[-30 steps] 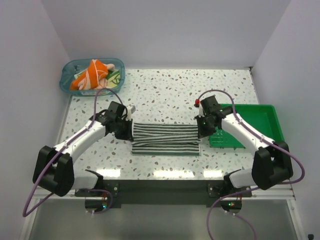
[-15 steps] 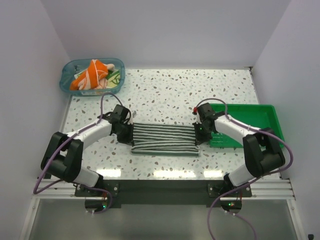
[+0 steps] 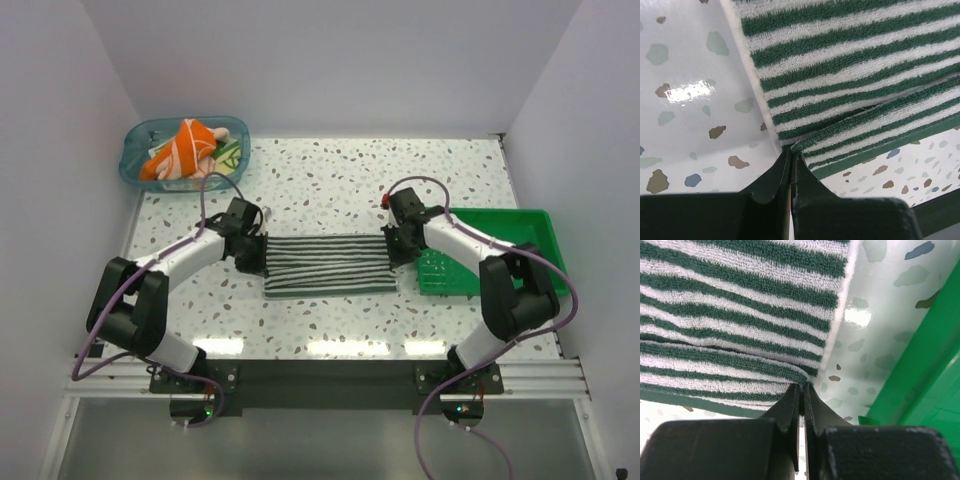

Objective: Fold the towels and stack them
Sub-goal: Fold the towel

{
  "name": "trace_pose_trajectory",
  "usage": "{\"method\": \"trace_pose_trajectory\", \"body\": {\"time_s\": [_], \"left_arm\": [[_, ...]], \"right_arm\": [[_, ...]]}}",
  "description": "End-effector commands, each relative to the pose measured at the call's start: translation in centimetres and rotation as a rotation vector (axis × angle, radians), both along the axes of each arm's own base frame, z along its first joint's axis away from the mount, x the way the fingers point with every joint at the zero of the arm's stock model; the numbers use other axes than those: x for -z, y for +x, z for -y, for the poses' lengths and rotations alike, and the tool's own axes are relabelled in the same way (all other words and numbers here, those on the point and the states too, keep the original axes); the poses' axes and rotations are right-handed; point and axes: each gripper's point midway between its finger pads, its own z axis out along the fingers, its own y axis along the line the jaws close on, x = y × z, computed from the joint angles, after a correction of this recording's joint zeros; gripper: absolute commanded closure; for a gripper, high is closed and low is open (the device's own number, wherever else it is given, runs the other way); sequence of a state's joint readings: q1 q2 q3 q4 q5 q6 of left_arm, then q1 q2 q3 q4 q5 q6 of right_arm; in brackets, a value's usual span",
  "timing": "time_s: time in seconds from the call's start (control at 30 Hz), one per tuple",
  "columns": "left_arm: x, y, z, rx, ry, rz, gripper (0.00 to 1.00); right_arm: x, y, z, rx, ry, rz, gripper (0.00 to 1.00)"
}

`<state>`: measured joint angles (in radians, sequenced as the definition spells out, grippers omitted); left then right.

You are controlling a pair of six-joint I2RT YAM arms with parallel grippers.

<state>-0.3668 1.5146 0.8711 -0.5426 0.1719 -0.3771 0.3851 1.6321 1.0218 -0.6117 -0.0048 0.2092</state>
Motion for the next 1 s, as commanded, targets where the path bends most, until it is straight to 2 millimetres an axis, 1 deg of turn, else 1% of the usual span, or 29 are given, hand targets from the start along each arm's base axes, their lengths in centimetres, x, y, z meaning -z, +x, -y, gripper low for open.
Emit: {"method": "trace_pose_trajectory", "body": {"time_s": [0.0,0.03,0.07,0.13,0.2,0.23,0.3,0.33,0.4,0.43,0.47,0.5,0.57,0.6,0.67,0.8,0.9,0.97], "left_arm": [[-2.0,1.9,-1.0,-0.002,0.052,0.075,1.00],[-2.2,1.9,-1.1,0.007,0.055,0.081,1.00],[-2.5,2.0,-1.1,0.010,0.057,0.086,1.00],[-3.3,2.1,-1.3,0.016,0.065,0.108,1.00],[-4.0,2.2,-1.5,0.021,0.073,0.122,1.00],[-4.1,2.3,-1.6,0.023,0.078,0.126,1.00],[-4.4,2.2,-1.7,0.029,0.083,0.129,1.00],[-4.4,2.3,-1.7,0.032,0.085,0.132,1.00],[-4.1,2.0,-1.8,0.040,0.090,0.126,1.00],[-3.9,2.0,-1.8,0.045,0.090,0.124,1.00],[-3.8,2.1,-1.7,0.047,0.086,0.131,1.00],[-3.2,1.8,-1.7,0.053,0.087,0.116,1.00],[-2.6,1.7,-1.4,0.061,0.073,0.110,1.00],[-1.9,1.4,-1.4,0.068,0.076,0.092,1.00],[-1.1,1.4,-1.3,0.073,0.067,0.086,1.00],[-0.4,1.3,-0.9,0.081,0.052,0.081,1.00],[-0.4,0.9,-0.9,0.078,0.046,0.078,0.97],[-0.6,0.3,-0.9,0.076,0.036,0.076,0.89]], "right_arm": [[-2.2,0.4,1.9,0.027,-0.060,0.071,1.00],[-2.2,0.0,2.1,0.031,-0.060,0.066,1.00],[-2.8,-0.3,2.0,0.035,-0.047,0.079,1.00],[-3.0,-1.1,2.1,0.043,-0.034,0.081,1.00],[-3.9,-1.5,2.1,0.050,-0.011,0.103,1.00],[-3.8,-1.9,2.1,0.051,-0.006,0.096,1.00],[-4.4,-2.2,2.0,0.051,0.011,0.113,1.00],[-4.2,-2.5,2.1,0.052,0.012,0.106,1.00],[-4.2,-2.8,2.0,0.053,0.024,0.104,1.00],[-3.7,-3.2,2.1,0.054,0.022,0.090,1.00],[-3.4,-3.2,1.9,0.058,0.030,0.088,1.00],[-2.9,-3.4,1.9,0.067,0.031,0.073,1.00],[-2.2,-3.5,1.6,0.074,0.041,0.065,1.00],[-1.7,-3.5,1.5,0.076,0.041,0.056,1.00],[-0.9,-3.7,1.2,0.076,0.055,0.036,1.00],[0.0,-4.0,1.4,0.084,0.042,0.020,1.00],[-0.1,-4.0,1.4,0.080,0.050,0.025,0.95],[-0.4,-4.3,1.2,0.078,0.065,0.025,0.90]]}}
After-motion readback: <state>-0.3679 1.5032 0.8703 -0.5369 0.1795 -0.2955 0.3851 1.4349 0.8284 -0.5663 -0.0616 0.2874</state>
